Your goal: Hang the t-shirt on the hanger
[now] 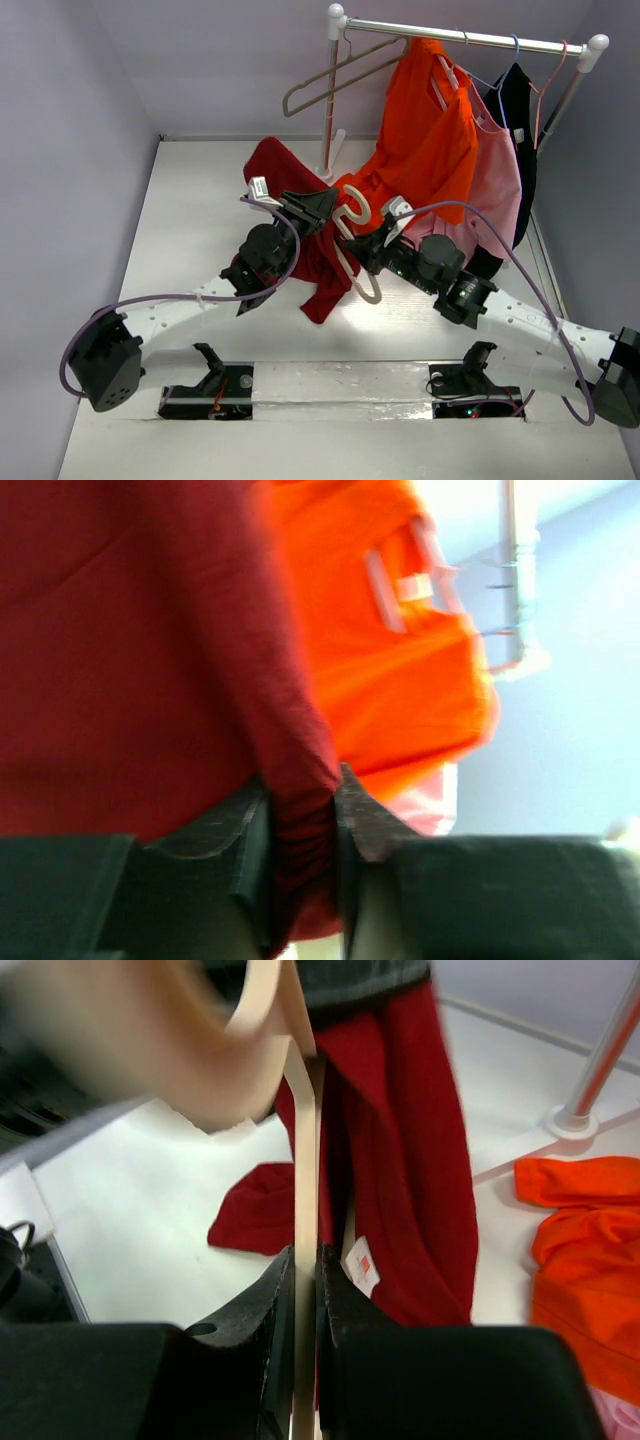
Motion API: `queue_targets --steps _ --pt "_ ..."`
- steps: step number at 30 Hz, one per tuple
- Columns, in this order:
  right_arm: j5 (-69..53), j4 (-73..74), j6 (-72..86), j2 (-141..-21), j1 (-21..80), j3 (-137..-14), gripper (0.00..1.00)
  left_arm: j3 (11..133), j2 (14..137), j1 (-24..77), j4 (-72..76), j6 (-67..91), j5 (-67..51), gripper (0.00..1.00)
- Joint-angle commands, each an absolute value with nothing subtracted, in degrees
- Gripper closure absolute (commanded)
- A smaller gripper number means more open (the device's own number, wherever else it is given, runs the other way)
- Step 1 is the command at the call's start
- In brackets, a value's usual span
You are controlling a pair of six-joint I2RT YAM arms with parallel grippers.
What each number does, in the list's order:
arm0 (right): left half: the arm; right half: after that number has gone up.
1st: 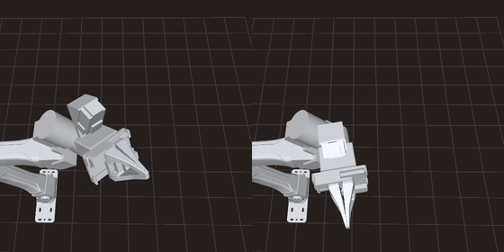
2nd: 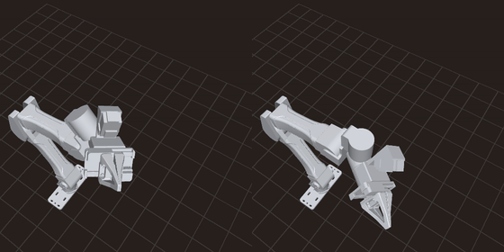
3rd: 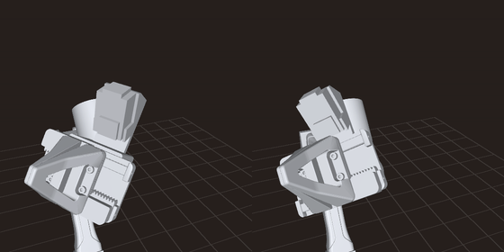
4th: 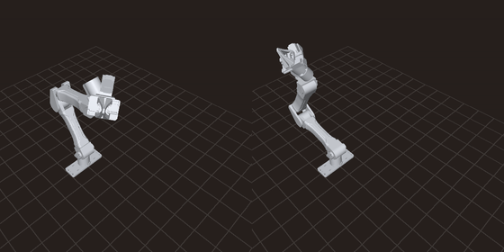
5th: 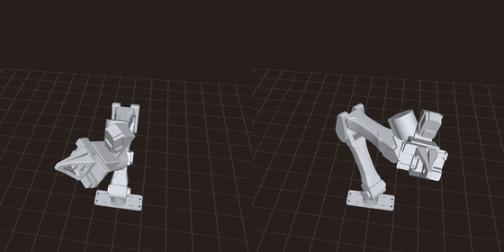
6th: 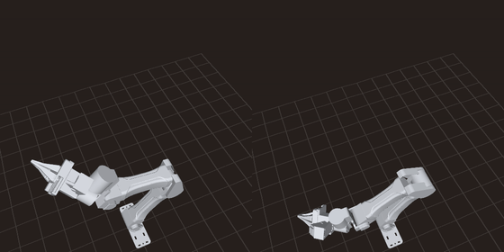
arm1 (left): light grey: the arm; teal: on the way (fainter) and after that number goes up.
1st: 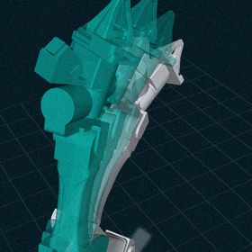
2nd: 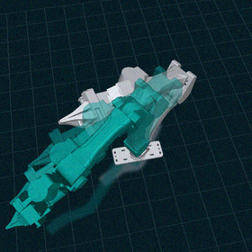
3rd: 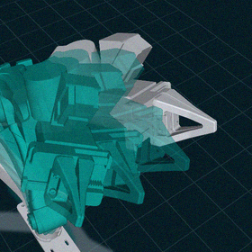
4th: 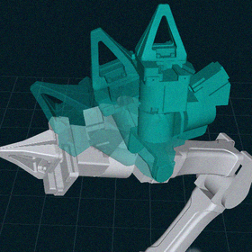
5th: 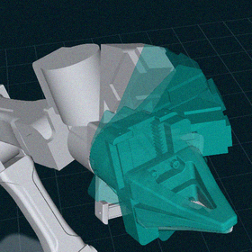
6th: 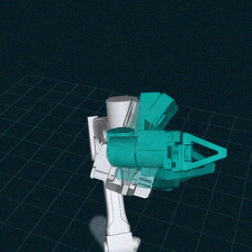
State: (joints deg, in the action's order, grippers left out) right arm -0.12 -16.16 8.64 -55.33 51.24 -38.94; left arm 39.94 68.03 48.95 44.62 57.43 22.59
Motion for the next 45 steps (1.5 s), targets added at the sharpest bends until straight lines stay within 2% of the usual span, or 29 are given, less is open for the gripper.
queue_targets --steps 1,2,6,7,9,10,13,20,21,22,23,25,27,30,31,33,45 --pt "-0.4 -21.8 6.4 -55.9 53.7 -42.6 1.0 39.8 64.7 50.3 48.3 55.2 23.1 0.89" --pt "-0.4 -21.3 6.7 -55.8 53.7 -42.6 1.0 39.5 64.3 50.3 47.4 55.2 23.4 1.0" --pt "-0.8 -19.3 8.4 -53.9 53.7 -41.8 0.99 38.3 59.7 50.3 45.5 55.0 24.2 1.0" --pt "-1.1 -19.0 9.1 -52.5 53.7 -40.8 0.86 38.1 58.5 50.3 44.8 54.9 24.3 1.0" --pt "-2.6 -18.4 9.8 -50.9 53.7 -40.0 0.7 37.4 55.0 50.3 43.1 54.8 25.3 1.0" --pt "-2.8 -17.8 10.2 -49.4 53.7 -39.8 0.57 37.1 53.6 50.3 42.6 54.8 25.6 1.0" --pt "-2.5 -14.2 9.9 -47.5 53.7 -39.6 0.43 36.5 49.2 50.3 40.7 54.6 26.4 1.0" --pt "-4.2 -18.0 10.0 -40.3 53.7 -32.4 0.44 37.4 42.6 50.3 36.2 53.0 27.1 1.0" --pt "-3.3 -18.5 10.2 -40.3 53.7 -31.5 0.47 37.4 41.6 50.3 36.0 53.0 26.7 1.0" --pt "-3.2 -19.0 10.4 -40.8 53.7 -30.3 0.61 37.5 41.1 50.3 35.9 53.0 26.5 1.0" --pt "-2.8 -20.2 10.6 -41.5 53.7 -29.8 0.69 37.7 40.8 50.3 35.4 53.1 26.1 1.0" --pt "-1.8 -21.7 10.7 -44.5 53.7 -28.7 0.77 38.0 39.9 50.3 35.0 53.3 25.2 1.0" --pt "-1.5 -24.6 11.1 -46.1 53.7 -27.7 0.78 38.3 39.1 50.3 34.5 53.3 24.4 1.0" --pt "-3.2 -29.1 11.1 -48.6 53.2 -26.0 0.66 38.8 38.4 50.3 33.2 53.0 24.1 1.0" --pt "-4.0 -29.5 11.0 -50.3 53.2 -26.1 0.55 38.8 38.2 50.3 33.1 53.0 24.0 1.0" --pt "-6.2 -30.3 10.3 -52.5 52.6 -27.2 0.45 38.8 38.1 50.3 33.0 53.0 23.5 1.0" --pt "-17.8 -36.3 7.2 -68.3 45.4 -31.2 0.37 39.9 38.2 50.3 32.5 52.3 22.9 1.0"
